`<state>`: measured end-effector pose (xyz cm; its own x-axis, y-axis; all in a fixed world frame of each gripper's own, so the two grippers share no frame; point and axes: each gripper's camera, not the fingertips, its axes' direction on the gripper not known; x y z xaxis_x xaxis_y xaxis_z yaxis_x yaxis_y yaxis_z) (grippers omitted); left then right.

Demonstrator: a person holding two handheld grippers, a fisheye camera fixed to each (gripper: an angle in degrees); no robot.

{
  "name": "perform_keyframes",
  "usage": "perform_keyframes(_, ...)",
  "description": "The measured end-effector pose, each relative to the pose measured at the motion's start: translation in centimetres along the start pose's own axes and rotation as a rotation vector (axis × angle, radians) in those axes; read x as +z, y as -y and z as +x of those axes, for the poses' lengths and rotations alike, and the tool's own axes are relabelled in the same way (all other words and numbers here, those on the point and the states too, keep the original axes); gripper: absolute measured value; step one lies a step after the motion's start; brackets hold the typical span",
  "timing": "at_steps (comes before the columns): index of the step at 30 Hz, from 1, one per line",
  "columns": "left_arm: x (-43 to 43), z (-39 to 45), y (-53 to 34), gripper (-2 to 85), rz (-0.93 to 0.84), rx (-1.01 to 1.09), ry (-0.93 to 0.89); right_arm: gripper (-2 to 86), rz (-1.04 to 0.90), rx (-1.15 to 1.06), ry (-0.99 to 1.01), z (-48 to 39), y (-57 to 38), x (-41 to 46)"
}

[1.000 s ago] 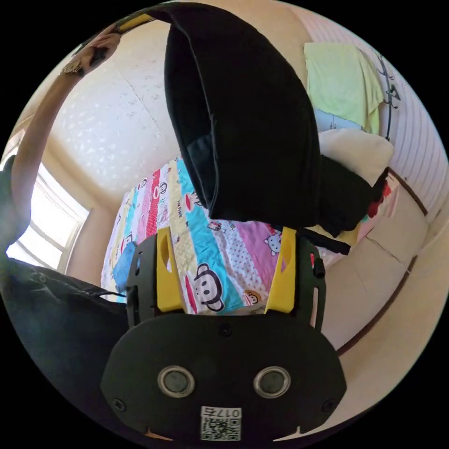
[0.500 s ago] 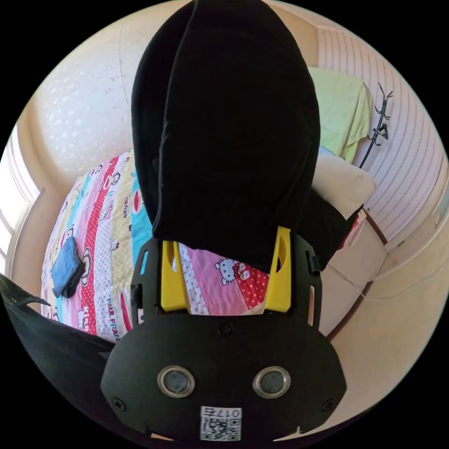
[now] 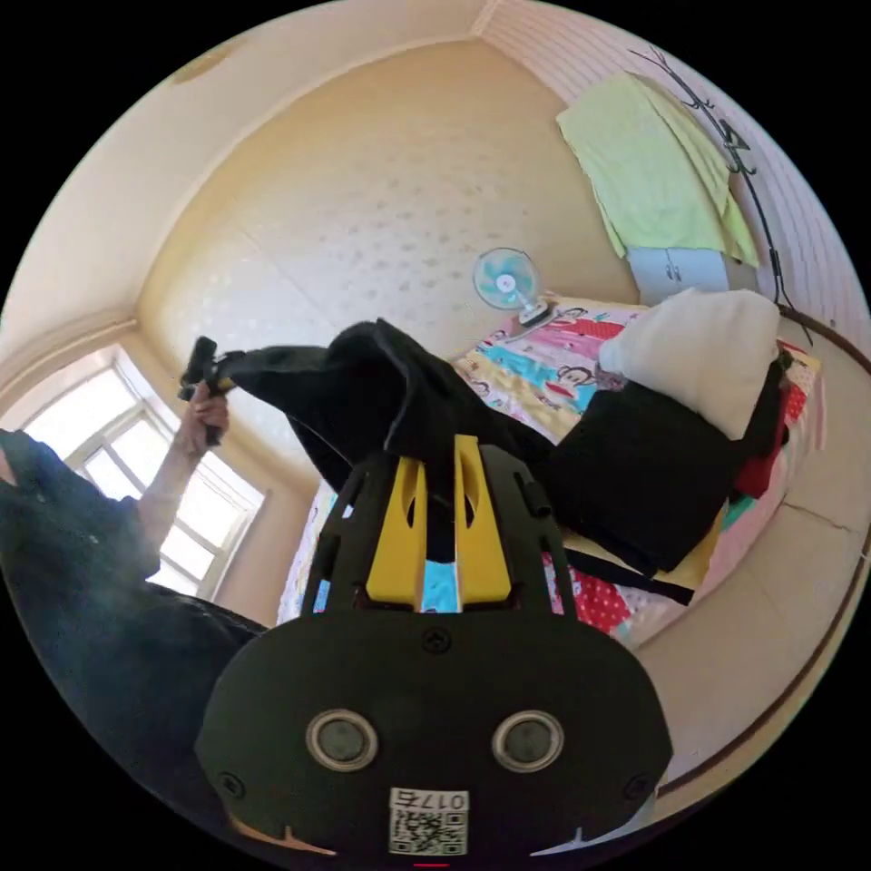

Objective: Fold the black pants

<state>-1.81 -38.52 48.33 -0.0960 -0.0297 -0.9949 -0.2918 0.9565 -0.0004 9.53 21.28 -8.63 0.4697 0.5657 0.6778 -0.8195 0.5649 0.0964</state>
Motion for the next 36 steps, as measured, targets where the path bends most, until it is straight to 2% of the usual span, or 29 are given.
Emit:
perform_keyframes(4,-8.9,-1.2,-5.9,-1.0,0.132,-0.100,-0.174,5.6,-0.011,-0.201,0.134,-6.4,4.1,-1.8)
perform_keyframes(8,-18.7,1.2,-9.2,-1.0,0.276,-0.078,-0.204,5.0,0.014,-0.390,0.271,-14.9,9.2,-2.6)
perform_keyframes(15,-39.3,14.5,-14.9,-1.0,0.586,0.166,-0.109,3.8,0.075,-0.694,0.345,-29.1,15.3,-6.0)
perform_keyframes(19,-47.9,23.1,-18.4,-1.0,0.712,0.354,-0.159,3.1,0.175,-0.851,0.454,-35.6,17.6,-9.0)
perform_keyframes(24,-54.6,30.5,-22.1,-1.0,0.822,0.503,-0.157,2.6,0.335,-0.838,0.611,-37.3,19.5,-11.5)
perform_keyframes(27,-57.1,32.7,-22.6,-1.0,0.875,0.517,-0.095,2.5,0.296,-0.859,0.622,-37.3,21.1,-10.0)
perform_keyframes(29,-58.2,32.7,-21.9,-1.0,0.892,0.496,-0.054,2.3,0.238,-0.798,0.581,-36.8,22.9,-5.9)
perform_keyframes(32,-60.3,30.3,-19.6,-1.0,0.936,0.427,0.042,2.2,0.167,-0.691,0.573,-35.1,26.3,1.2)
perform_keyframes(34,-62.9,25.2,-15.6,-1.0,0.961,0.271,0.169,2.2,0.117,-0.641,0.539,-33.9,29.2,6.4)
perform_keyframes(36,-65.7,19.0,-11.6,-1.0,0.956,0.131,0.199,2.2,0.056,-0.585,0.488,-33.0,32.9,12.6)
